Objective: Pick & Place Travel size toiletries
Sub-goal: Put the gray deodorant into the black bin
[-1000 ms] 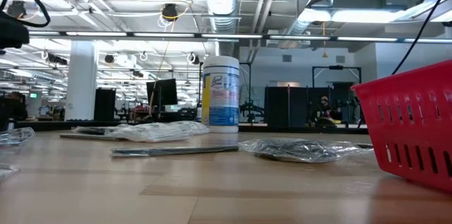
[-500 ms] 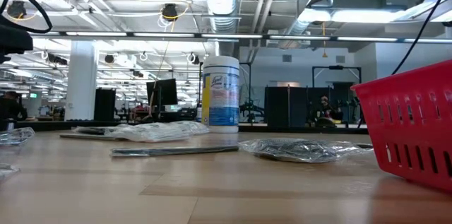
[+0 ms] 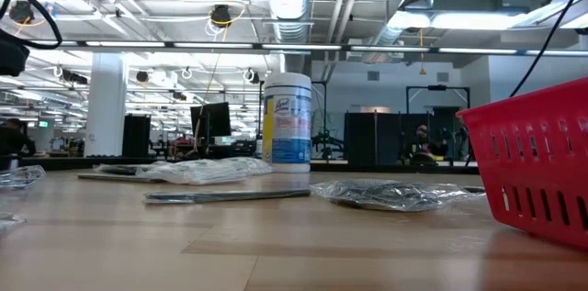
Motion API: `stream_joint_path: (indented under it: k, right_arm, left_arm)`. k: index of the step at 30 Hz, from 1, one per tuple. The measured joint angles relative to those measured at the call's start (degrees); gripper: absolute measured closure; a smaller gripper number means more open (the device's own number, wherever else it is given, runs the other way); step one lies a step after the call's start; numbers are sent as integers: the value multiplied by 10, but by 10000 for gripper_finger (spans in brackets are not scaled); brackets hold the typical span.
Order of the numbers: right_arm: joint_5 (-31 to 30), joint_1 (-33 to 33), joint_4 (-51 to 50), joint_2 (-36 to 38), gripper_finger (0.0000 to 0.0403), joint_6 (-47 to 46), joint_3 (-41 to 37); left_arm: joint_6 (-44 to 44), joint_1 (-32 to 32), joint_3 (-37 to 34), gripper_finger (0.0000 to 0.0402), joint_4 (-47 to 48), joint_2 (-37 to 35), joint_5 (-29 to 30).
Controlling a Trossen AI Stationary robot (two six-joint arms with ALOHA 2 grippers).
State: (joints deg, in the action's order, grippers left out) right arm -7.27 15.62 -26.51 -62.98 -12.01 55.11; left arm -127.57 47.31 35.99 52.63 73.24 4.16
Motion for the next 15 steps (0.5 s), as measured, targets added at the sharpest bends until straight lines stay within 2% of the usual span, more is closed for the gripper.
stream_joint_path:
  k: [6, 15]
  right_arm:
    - [0, 0, 0, 0, 332, 0, 0]
    - [0, 0, 0, 0, 332, 0, 0]
  left_arm:
    - [1, 0, 0, 110, -2, -19, 3]
    - [2, 0, 1, 108, 3, -57, 4]
